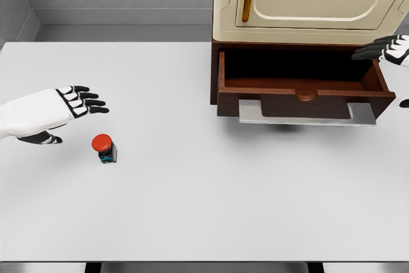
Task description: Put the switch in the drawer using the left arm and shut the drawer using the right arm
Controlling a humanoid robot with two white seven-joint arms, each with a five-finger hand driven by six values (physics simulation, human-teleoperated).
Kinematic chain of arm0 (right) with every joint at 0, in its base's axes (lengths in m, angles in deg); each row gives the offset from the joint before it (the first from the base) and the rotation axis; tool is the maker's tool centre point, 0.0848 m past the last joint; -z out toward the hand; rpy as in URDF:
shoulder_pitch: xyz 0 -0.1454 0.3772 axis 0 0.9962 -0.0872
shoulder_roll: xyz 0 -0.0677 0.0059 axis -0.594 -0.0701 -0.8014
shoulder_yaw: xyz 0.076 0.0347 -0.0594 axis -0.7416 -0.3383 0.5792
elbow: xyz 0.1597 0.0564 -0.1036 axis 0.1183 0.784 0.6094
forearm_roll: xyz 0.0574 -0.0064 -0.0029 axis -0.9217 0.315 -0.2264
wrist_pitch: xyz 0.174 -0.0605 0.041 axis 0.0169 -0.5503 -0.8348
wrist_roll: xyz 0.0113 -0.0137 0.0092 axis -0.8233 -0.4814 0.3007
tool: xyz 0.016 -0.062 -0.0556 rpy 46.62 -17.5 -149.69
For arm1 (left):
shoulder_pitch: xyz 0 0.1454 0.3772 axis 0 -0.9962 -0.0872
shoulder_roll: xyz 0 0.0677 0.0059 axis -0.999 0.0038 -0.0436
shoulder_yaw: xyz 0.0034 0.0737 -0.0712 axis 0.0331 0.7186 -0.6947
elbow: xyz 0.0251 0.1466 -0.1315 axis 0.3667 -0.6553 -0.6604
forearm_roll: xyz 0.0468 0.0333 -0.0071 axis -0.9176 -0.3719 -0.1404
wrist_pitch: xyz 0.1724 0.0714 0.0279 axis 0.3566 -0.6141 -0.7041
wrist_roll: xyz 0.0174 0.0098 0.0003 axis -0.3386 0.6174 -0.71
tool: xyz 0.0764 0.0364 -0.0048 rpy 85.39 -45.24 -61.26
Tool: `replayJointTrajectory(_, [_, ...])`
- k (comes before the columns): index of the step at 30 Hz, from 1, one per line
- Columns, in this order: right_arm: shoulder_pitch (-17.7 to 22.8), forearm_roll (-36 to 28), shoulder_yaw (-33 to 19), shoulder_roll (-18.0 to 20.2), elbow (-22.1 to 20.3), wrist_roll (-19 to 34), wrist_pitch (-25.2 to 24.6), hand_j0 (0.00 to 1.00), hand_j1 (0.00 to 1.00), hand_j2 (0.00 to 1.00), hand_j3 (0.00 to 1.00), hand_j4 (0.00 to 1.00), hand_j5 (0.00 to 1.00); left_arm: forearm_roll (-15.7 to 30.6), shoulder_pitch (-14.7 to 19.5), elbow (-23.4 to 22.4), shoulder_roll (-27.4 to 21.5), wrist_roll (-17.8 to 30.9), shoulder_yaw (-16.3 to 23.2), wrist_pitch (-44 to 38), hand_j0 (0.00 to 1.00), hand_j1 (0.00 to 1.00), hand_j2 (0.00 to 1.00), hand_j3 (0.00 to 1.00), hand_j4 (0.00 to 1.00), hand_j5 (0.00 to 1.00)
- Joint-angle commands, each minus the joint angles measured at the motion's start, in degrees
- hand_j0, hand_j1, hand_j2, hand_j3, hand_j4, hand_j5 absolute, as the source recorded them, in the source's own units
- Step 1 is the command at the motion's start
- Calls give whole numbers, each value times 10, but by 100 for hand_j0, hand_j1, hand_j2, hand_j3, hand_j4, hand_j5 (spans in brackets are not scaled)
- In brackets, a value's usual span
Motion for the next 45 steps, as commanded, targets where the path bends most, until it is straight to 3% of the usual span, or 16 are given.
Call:
replayJointTrajectory(1, [0,-4,-1,5,-25,0,-1,100,100,100,100,100,100,3,0,1,2,0,2,-1,100,100,100,100,100,100])
replayJointTrajectory(8, [0,3,-1,-15,-26,3,-1,100,100,100,100,100,100,4,-1,2,11,0,5,-1,100,100,100,100,100,100])
replayJointTrajectory(13, [1,4,-2,-32,-29,5,-1,100,100,100,100,100,100,4,0,2,23,0,36,-1,100,100,100,100,100,100])
replayJointTrajectory(20, [1,5,-12,-27,-28,5,-1,100,100,100,100,100,100,56,0,-4,23,-2,47,-1,100,100,100,100,100,100])
replayJointTrajectory(27, [1,5,-12,-24,-28,4,-1,100,100,100,100,100,100,46,16,-13,27,5,82,-1,100,100,100,100,100,100])
replayJointTrajectory(30, [1,5,-12,-26,-27,4,-1,100,100,100,100,100,100,46,40,-11,9,15,109,-1,100,100,100,100,100,100])
replayJointTrajectory(37, [2,3,-15,-25,-27,4,-1,100,100,100,100,100,100,49,46,10,-47,15,110,-1,100,100,100,100,100,100])
replayJointTrajectory(45, [4,0,-30,-37,-31,4,-1,100,100,100,100,100,100,19,60,-7,16,17,111,-1,100,100,100,100,100,100])
